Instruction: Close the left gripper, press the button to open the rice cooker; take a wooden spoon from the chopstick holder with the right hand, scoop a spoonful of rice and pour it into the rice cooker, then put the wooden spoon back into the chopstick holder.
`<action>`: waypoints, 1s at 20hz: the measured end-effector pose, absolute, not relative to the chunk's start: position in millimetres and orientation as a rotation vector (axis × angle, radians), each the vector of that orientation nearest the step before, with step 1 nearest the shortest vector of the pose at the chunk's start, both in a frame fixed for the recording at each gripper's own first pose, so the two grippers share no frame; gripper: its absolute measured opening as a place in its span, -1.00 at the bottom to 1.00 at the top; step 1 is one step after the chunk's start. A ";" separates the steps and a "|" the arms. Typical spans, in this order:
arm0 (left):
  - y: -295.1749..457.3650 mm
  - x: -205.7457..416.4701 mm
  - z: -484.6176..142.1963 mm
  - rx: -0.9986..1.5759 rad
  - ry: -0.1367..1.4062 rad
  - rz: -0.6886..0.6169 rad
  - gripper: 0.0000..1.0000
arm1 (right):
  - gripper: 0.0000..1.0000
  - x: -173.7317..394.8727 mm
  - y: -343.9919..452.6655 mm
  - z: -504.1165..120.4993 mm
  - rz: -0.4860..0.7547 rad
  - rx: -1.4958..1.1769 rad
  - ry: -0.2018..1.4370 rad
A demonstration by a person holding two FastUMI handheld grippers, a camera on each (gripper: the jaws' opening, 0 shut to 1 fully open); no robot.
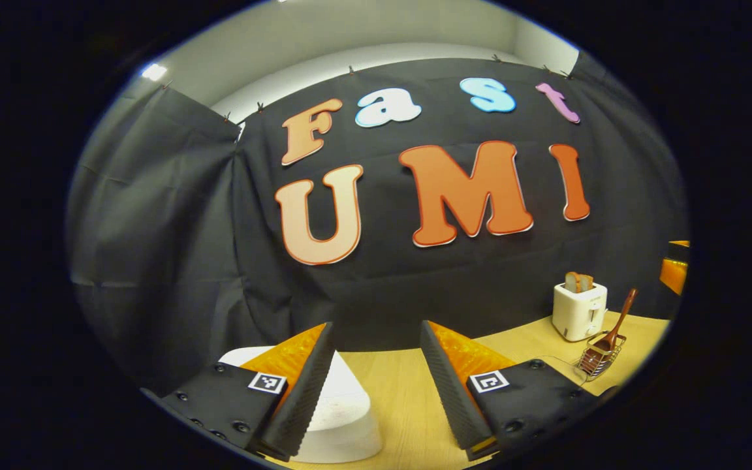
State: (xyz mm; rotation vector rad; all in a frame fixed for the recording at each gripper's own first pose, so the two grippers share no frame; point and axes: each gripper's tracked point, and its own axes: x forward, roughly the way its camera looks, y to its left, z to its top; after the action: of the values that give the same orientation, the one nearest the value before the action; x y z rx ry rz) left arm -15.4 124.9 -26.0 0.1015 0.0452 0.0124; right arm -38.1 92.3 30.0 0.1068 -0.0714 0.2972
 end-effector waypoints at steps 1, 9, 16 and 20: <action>117.1 -23.2 -21.0 0.090 0.024 -0.013 0.89 | 0.82 -38.4 93.0 27.8 0.299 0.112 -0.070; 89.3 -35.8 -31.4 -0.017 -0.033 -0.070 1.00 | 0.83 -35.6 93.1 14.8 0.303 0.155 -0.062; 109.4 -35.2 -50.6 -0.064 0.007 -0.017 0.99 | 0.83 -28.5 94.0 5.9 0.287 0.161 -0.047; 121.2 -36.0 -50.4 -0.071 0.008 0.010 0.93 | 0.83 -27.4 98.7 5.6 0.295 0.157 -0.037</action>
State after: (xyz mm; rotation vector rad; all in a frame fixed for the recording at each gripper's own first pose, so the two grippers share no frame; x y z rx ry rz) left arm -36.0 121.2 -50.4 -0.0709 0.0077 0.0105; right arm -27.4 98.7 5.6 0.1570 -0.0368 0.2954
